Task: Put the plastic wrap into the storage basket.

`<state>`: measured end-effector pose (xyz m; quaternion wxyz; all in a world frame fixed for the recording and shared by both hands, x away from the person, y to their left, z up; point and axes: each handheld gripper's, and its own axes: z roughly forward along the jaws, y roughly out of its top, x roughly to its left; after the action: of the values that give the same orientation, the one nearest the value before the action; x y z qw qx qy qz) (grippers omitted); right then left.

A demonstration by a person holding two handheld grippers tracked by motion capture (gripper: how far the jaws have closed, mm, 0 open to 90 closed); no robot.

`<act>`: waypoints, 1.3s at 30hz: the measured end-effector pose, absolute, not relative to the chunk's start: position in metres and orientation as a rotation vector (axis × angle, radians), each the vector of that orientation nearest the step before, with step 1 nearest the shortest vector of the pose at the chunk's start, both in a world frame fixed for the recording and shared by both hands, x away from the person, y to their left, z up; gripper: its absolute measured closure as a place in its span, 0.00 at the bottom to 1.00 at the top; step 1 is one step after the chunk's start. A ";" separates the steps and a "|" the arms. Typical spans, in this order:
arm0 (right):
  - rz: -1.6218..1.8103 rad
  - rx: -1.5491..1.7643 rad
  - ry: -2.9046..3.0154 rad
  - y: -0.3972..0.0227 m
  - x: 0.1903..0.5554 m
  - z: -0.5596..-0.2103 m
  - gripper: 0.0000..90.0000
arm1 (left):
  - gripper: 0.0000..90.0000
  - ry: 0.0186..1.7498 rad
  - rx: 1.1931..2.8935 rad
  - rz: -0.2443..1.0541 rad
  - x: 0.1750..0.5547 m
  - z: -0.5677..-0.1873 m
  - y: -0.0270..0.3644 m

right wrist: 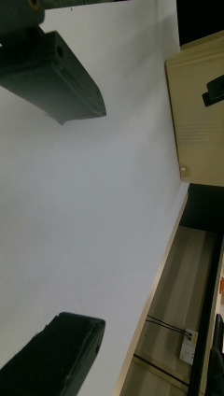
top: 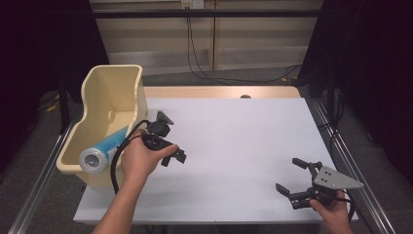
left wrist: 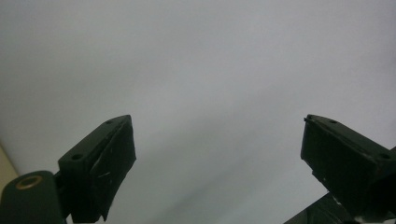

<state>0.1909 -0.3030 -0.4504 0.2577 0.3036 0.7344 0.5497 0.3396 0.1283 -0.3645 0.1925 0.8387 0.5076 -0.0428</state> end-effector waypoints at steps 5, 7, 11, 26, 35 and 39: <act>1.488 0.819 1.994 -0.303 0.191 -0.451 0.01 | 0.11 1.418 2.357 -0.129 0.339 -0.374 0.127; 1.490 0.821 1.993 -0.303 0.191 -0.451 0.01 | 0.11 1.418 2.360 -0.132 0.338 -0.378 0.126; 1.490 0.821 1.993 -0.303 0.191 -0.451 0.01 | 0.10 1.403 2.344 -0.126 0.336 -0.387 0.126; 1.488 0.813 1.998 -0.303 0.191 -0.451 0.01 | 0.10 1.378 2.310 -0.091 0.326 -0.422 0.128; 1.488 0.814 1.998 -0.303 0.191 -0.451 0.01 | 0.10 1.224 2.198 0.095 0.311 -0.437 0.127; 1.488 0.813 1.996 -0.303 0.191 -0.451 0.01 | 0.10 1.158 2.137 0.180 0.304 -0.443 0.127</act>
<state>0.1913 -0.3032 -0.4513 0.2583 0.2999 0.7364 0.5487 0.3039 0.1271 -0.4434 0.3449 0.8229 0.4461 0.0693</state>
